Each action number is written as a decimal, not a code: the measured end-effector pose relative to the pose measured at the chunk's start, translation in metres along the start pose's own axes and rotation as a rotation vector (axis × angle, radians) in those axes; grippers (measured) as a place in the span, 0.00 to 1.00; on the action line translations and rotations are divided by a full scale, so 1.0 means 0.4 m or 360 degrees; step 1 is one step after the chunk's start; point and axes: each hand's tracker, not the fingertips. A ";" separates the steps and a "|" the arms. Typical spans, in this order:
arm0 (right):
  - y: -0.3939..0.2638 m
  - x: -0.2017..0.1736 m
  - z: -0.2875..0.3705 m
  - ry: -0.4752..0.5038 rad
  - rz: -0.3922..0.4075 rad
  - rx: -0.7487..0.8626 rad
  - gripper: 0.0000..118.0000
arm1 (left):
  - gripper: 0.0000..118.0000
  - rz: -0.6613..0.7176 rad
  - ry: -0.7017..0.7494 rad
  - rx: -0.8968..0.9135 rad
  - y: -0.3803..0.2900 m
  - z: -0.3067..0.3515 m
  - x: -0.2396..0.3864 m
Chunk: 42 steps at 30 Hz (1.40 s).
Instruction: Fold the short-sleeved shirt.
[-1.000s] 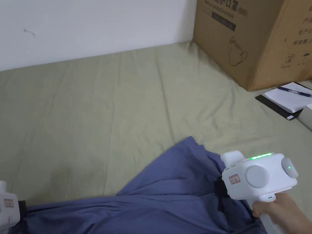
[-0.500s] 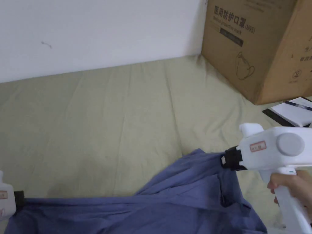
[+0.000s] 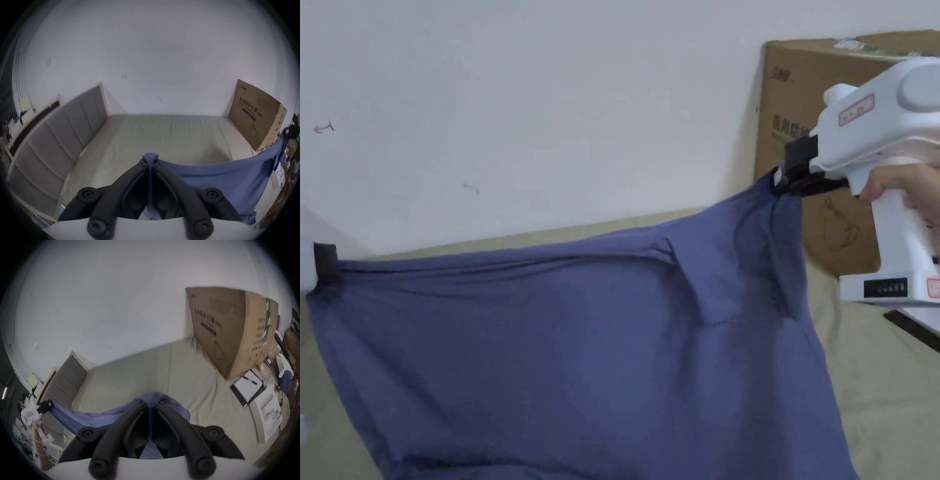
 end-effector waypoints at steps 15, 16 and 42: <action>0.498 -0.197 0.120 -0.0104 0.0049 0.0393 0.03 | 0.00 -0.0060 0.0172 0.0358 0.552 0.018 0.055; 0.510 -0.208 0.121 -0.0111 0.0060 0.0427 0.03 | 0.00 -0.0057 0.0185 0.0381 0.576 0.020 0.059; 0.076 -0.020 -0.644 -0.0098 0.0022 -0.0383 0.03 | 0.00 -0.0093 0.0403 -0.0160 0.004 -0.595 0.110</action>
